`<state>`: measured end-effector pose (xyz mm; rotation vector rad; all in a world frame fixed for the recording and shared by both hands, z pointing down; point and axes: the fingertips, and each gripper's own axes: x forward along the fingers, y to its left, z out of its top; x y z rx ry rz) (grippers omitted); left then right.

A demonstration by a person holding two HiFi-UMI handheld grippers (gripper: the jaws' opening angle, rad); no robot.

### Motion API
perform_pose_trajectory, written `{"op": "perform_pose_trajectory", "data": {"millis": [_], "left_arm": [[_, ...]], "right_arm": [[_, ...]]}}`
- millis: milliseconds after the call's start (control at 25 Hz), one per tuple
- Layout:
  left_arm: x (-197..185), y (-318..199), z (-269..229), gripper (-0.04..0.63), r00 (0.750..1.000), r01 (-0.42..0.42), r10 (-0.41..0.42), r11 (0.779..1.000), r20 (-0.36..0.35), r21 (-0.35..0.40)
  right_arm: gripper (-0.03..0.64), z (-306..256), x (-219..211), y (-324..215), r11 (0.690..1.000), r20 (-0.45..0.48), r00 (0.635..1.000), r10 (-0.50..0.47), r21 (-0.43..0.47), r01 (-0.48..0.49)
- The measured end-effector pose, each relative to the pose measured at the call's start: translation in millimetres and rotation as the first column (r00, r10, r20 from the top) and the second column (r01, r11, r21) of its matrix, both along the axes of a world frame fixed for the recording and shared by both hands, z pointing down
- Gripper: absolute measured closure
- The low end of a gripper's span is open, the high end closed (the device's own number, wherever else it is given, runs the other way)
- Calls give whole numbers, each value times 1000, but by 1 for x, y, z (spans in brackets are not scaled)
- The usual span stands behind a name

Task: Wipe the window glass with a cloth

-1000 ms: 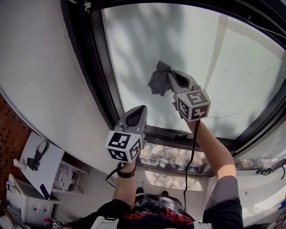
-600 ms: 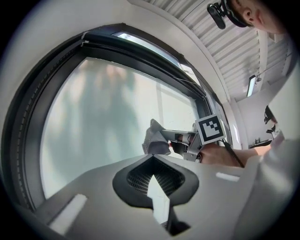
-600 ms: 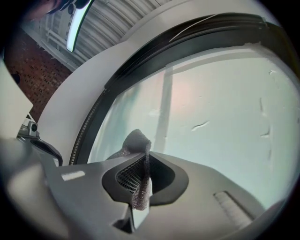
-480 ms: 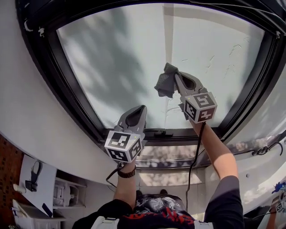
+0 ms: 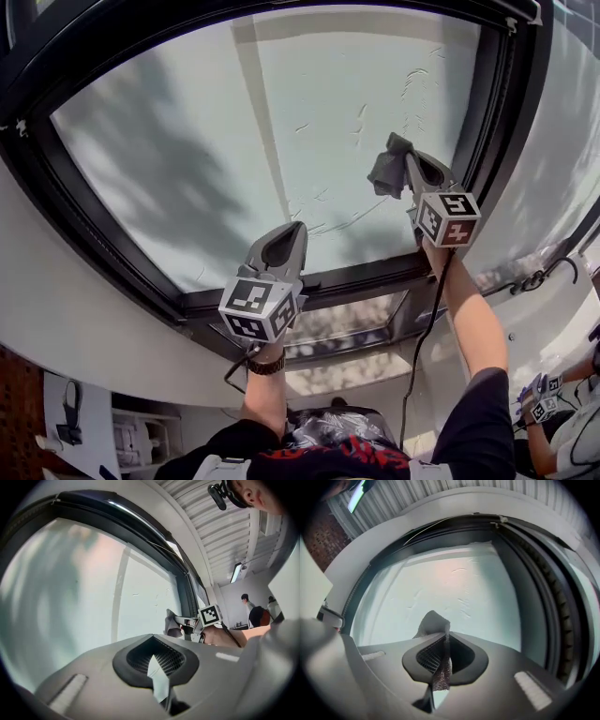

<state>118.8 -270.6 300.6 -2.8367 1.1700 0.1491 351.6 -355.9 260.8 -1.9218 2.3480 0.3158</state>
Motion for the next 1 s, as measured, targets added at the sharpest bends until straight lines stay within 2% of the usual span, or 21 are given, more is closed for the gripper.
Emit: {"op": "perform_pose_trajectory", "data": {"millis": [120, 240, 360, 480, 600, 720, 880, 1000], "left_arm": [[22, 0, 0, 595, 999, -33, 33, 999, 3, -1], [39, 2, -1, 595, 998, -63, 63, 998, 7, 3], [42, 4, -1, 595, 997, -74, 74, 997, 14, 7], [24, 4, 1, 595, 999, -47, 47, 999, 9, 3], [-6, -2, 5, 595, 1000, -3, 3, 1000, 6, -8], [-44, -8, 5, 595, 999, 53, -53, 999, 1, -9], [-119, -9, 7, 595, 983, 183, -183, 983, -4, -7], [-182, -1, 5, 595, 962, 274, -274, 962, -15, -4]], "right_arm": [[600, 7, 52, 4, 996, 24, 995, 93, -18, -93], [600, 15, 79, 4, 990, 51, 989, 139, -38, -137], [600, 16, 80, 3, 989, 52, 988, 148, -38, -146], [600, 6, 59, 8, 995, 76, 992, 100, -16, -99], [600, -21, 0, 21, 998, 33, 999, 9, 63, -11], [600, -48, -86, 25, 982, 5, 990, -143, 123, 141], [600, -52, -217, 13, 912, -3, 921, -391, 131, 388], [600, -38, -302, 9, 863, 17, 867, -498, 107, 494]]}}
